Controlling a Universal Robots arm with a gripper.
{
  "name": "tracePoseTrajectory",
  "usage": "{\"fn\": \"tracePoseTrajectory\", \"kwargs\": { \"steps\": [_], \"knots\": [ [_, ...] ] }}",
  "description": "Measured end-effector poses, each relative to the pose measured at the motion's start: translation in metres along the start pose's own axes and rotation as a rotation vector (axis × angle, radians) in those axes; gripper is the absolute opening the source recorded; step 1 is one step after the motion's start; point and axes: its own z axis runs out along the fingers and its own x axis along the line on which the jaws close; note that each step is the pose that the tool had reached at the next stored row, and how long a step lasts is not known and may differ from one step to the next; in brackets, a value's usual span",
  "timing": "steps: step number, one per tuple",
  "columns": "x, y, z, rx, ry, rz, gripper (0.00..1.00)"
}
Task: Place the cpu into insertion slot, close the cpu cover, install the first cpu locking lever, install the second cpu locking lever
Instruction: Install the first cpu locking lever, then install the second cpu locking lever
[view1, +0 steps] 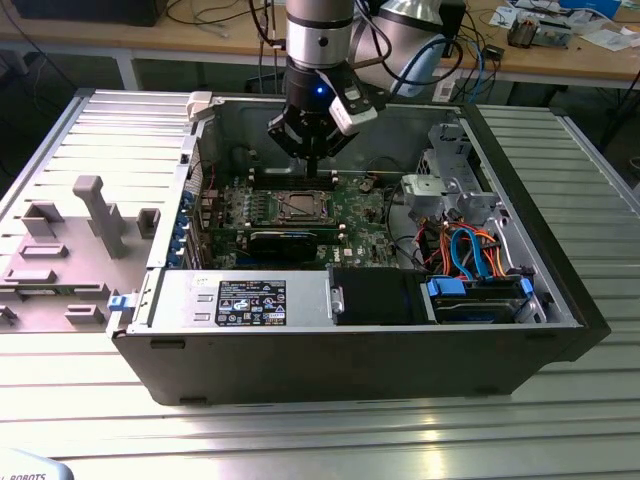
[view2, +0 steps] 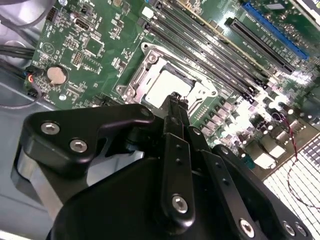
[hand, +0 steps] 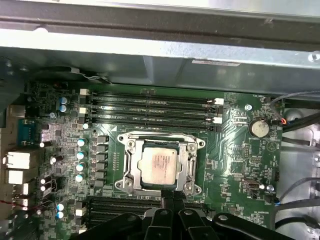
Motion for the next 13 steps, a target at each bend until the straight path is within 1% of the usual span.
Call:
{"fn": "tracePoseTrajectory", "kwargs": {
  "steps": [11,13],
  "knots": [
    [0.0,0.0,-0.0002,0.0001,0.0,0.0,0.11],
    [0.0002,-0.0022,-0.0002,0.0001,0.0001,0.0,0.11]
  ]
}}
